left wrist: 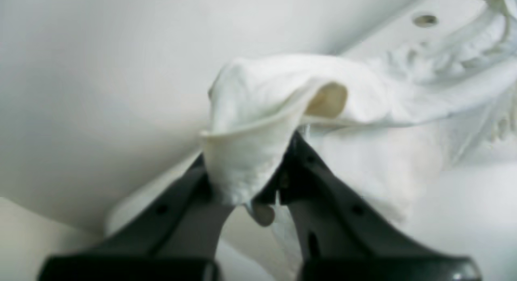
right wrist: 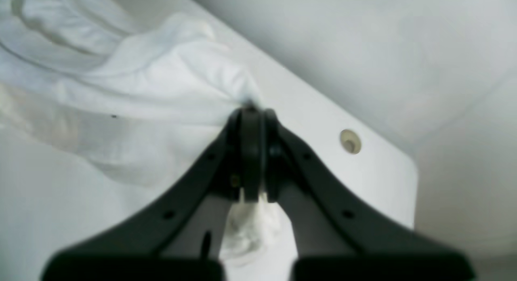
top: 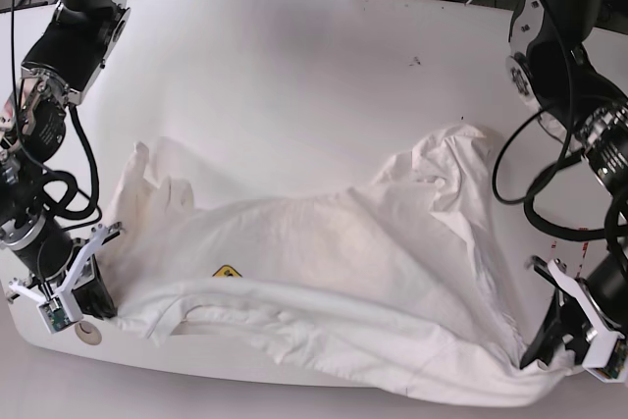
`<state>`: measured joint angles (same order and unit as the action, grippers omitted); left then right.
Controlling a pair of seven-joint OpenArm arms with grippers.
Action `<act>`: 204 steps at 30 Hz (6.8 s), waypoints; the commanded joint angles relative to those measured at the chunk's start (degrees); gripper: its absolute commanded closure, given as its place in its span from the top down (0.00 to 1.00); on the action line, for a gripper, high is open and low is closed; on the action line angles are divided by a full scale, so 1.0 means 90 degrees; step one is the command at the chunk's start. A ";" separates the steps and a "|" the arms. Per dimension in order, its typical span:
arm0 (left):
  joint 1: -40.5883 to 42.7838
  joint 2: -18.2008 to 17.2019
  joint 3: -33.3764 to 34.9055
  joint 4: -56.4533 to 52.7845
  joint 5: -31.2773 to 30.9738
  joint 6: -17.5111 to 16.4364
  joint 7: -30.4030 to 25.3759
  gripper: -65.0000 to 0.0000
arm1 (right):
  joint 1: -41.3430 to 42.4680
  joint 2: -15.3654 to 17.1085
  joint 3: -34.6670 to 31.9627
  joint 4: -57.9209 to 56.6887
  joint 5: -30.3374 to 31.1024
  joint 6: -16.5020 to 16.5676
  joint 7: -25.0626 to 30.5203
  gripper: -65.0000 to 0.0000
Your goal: Layout the t-shirt on the table in an organized manner, then fold the t-shirt properly
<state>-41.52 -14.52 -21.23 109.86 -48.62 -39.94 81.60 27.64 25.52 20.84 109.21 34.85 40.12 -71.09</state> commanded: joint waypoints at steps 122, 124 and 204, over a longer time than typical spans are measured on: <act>-0.3079 -0.0071 0.1680 -0.1975 0.0806 -0.0006 -0.0178 0.00 | 0.2345 0.0559 -0.1510 -0.0808 -0.1084 -0.0013 0.0304 0.00; -0.2962 -0.0071 0.1680 -0.1799 0.0797 -0.0006 -0.0178 0.00 | 0.2258 0.0549 -0.1461 -0.0701 -0.1084 -0.0013 0.0304 0.00; 0.4227 0.0710 0.1260 -0.0002 0.0777 -0.0006 -0.0178 0.59 | -0.1708 -0.0056 -0.0494 0.0579 -0.1074 -0.0013 0.0334 0.00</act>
<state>-2.13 -6.37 -9.45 108.84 -40.56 -39.92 81.45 10.98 24.34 16.16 113.47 24.86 40.10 -69.25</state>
